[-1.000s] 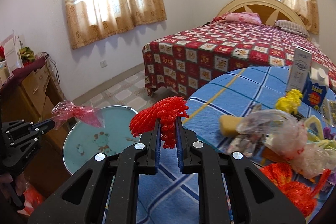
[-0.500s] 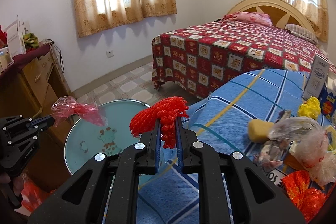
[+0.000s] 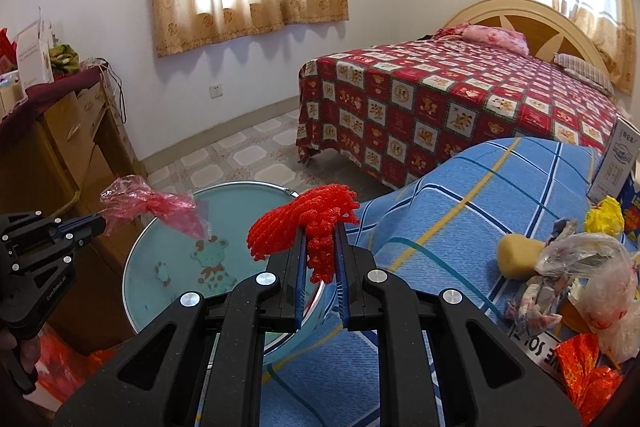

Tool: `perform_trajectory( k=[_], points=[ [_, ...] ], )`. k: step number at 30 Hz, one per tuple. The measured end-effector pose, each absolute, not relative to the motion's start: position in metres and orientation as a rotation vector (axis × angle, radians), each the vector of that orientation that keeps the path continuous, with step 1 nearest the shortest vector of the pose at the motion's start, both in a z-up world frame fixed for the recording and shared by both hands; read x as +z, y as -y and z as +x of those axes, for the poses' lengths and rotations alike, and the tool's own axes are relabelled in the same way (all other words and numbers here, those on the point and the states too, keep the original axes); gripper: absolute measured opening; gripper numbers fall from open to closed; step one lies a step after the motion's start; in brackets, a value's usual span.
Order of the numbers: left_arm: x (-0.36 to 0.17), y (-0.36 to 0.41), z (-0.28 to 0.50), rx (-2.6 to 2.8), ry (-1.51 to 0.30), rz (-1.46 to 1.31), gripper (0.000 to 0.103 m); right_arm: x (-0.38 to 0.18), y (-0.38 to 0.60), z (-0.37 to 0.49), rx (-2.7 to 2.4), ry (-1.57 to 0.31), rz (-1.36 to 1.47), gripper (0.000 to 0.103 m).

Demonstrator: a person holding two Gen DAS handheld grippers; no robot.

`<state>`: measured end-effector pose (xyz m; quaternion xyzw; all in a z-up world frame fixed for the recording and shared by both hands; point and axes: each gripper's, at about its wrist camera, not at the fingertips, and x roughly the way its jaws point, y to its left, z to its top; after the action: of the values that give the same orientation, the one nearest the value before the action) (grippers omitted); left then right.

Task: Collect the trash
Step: 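Carry both held items over the light-blue bin and open both grippers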

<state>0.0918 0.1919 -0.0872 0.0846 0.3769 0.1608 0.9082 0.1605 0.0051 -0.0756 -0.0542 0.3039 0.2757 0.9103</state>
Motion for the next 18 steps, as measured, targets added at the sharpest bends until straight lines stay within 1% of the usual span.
perform_trajectory(
  k=[16, 18],
  points=[
    [-0.089, -0.191, 0.092, 0.326, -0.782, 0.168, 0.001, -0.079, -0.014, 0.157, 0.578, -0.638, -0.139, 0.014],
    [-0.09, -0.188, 0.093, 0.323, -0.783, 0.166, 0.003, -0.081, -0.016, 0.157, 0.584, -0.641, -0.144, 0.015]
  ],
)
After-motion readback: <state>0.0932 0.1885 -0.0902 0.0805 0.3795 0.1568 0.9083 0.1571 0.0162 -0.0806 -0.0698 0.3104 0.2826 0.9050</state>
